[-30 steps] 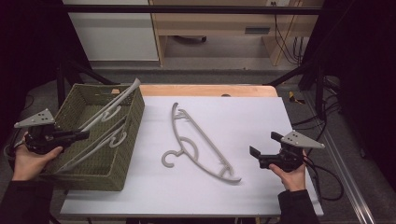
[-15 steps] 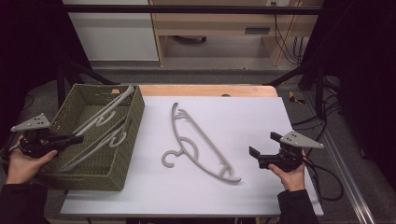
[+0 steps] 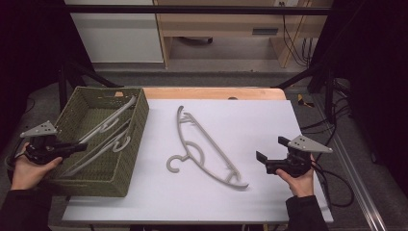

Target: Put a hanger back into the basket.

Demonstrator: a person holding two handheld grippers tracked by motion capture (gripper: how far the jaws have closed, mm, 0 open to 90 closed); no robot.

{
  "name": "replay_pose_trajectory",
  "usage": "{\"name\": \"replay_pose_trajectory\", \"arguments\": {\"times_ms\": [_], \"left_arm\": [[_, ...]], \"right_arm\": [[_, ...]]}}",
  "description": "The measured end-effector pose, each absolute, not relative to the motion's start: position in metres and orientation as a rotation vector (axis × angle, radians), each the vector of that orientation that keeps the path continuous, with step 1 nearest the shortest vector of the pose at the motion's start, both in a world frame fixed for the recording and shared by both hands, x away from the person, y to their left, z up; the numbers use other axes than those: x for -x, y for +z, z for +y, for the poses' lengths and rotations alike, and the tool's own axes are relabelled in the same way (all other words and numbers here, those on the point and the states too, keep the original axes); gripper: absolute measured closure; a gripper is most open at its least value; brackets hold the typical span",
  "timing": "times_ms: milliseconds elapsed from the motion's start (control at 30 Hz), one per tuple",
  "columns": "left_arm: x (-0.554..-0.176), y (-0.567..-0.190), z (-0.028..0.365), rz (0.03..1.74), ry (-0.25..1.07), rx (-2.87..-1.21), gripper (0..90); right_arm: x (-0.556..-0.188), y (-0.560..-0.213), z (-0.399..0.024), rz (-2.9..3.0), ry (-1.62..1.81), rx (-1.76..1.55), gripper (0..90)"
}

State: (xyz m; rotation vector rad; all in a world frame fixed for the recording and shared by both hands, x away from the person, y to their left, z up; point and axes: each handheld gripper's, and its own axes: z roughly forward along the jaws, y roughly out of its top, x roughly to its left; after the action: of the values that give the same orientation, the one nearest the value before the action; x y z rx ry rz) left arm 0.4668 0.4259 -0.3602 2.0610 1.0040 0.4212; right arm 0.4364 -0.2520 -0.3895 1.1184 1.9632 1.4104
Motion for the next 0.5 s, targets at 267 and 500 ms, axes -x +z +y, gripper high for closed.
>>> {"name": "replay_pose_trajectory", "arguments": {"times_ms": [267,500], "left_arm": [[-0.474,-0.368,0.415,1.105,0.399,-2.155,79.4],[-0.477,-0.375,0.413,1.2,0.373,-2.21,77.8]], "right_arm": [[-0.437,-0.39,-0.252,1.966,1.41,-1.114,0.3],[-0.437,-0.39,-0.251,1.968,1.41,-1.113,0.3]]}}
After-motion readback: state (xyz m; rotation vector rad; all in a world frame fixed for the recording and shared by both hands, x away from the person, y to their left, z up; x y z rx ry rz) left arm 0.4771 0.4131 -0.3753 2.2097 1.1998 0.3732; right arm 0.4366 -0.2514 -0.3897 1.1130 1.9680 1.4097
